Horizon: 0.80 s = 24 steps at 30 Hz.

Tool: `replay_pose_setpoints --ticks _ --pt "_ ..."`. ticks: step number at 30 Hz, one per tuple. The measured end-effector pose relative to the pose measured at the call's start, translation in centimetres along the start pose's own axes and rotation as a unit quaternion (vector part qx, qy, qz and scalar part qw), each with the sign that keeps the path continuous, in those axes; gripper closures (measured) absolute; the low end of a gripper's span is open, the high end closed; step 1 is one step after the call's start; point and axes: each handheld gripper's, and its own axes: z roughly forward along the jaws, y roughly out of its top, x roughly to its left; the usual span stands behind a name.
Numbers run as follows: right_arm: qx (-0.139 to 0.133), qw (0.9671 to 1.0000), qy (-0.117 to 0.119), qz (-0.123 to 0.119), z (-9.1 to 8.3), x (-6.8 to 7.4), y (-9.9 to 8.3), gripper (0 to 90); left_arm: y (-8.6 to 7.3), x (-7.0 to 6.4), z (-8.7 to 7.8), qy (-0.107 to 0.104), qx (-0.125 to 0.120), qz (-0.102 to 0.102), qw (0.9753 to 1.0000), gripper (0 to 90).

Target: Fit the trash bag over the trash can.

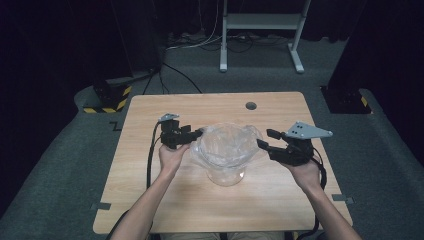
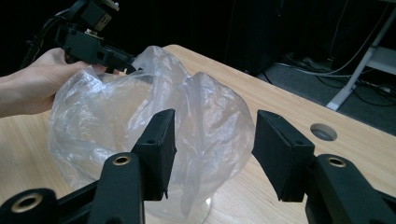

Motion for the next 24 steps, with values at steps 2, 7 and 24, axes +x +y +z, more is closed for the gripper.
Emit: replay_pose_setpoints --ticks 2,7,24 --pt "-0.002 0.9999 0.009 -0.007 0.3 0.3 0.1 48.7 0.0 -0.1 -0.4 0.000 -0.002 0.001 1.0000 29.8" --pt "-0.014 0.9990 0.029 -0.032 0.7 1.4 1.0 49.5 0.0 -0.3 -1.3 -0.001 -0.009 0.005 0.9999 28.2" --pt "0.049 0.9956 0.046 -0.066 4.1 2.4 0.1 46.1 -0.1 -1.5 -3.0 -0.011 -0.020 0.014 0.9996 22.7"
